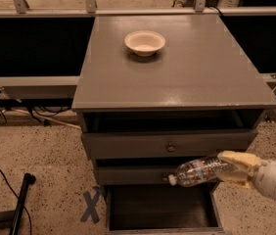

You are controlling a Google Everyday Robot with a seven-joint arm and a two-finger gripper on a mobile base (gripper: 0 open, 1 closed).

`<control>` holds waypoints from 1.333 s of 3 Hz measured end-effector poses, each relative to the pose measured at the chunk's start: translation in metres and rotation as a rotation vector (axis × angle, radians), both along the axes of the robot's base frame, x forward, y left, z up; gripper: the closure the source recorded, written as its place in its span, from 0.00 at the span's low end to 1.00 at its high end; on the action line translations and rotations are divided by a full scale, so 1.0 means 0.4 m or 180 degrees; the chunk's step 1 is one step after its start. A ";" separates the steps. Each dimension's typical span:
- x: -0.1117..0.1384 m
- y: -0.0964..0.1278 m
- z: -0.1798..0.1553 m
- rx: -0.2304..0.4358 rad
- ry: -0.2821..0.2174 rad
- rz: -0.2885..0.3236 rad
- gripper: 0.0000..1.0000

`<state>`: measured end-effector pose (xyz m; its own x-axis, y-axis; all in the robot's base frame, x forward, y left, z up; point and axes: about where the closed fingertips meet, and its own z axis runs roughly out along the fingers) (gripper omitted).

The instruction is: Pick water bottle from bottom drawer and place on counter

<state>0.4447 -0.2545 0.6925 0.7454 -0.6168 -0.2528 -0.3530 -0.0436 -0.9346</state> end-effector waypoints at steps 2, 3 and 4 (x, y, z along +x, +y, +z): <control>0.069 0.047 0.309 -0.0110 -0.0153 0.0125 1.00; 0.069 0.015 0.413 0.0030 -0.0293 0.0175 1.00; 0.069 0.015 0.413 0.0030 -0.0293 0.0175 1.00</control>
Offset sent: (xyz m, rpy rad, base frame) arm 0.0456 0.0117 0.1995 -0.0280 -0.0787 0.0248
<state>0.4721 -0.2484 0.8577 0.7983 -0.5723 -0.1874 -0.2631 -0.0515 -0.9634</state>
